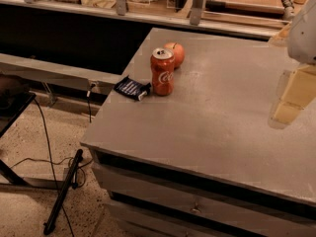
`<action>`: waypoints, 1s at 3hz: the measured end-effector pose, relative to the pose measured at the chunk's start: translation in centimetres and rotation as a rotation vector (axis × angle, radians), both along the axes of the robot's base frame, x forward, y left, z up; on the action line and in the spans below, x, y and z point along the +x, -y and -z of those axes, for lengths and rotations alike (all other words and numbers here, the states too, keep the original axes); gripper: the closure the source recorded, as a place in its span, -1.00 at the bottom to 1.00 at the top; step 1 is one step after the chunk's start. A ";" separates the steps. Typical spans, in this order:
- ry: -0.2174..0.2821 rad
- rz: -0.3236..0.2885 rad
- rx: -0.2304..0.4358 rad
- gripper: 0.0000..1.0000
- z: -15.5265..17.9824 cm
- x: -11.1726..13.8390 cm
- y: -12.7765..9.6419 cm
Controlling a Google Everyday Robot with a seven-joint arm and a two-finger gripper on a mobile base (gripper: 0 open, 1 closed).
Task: Pick coke can
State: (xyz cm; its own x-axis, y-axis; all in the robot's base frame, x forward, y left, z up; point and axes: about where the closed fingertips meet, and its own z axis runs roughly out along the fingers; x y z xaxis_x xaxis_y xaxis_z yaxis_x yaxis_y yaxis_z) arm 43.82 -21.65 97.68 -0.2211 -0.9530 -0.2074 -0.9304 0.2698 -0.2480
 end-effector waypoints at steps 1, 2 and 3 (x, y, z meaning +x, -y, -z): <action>0.002 -0.013 0.003 -1.00 0.0 0.4 -0.4; 0.007 -0.052 0.013 -1.00 0.2 1.7 -1.7; 0.021 -0.152 0.095 -1.00 0.7 6.6 -7.8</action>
Offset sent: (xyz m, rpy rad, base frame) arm 0.0296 0.0304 -0.0080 0.0224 0.0088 0.0976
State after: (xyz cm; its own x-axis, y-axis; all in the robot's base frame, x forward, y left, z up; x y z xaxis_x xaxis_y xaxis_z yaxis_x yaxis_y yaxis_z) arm 50.43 -13.81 96.99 -0.0709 -0.9509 -0.3012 -0.9572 0.1498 -0.2475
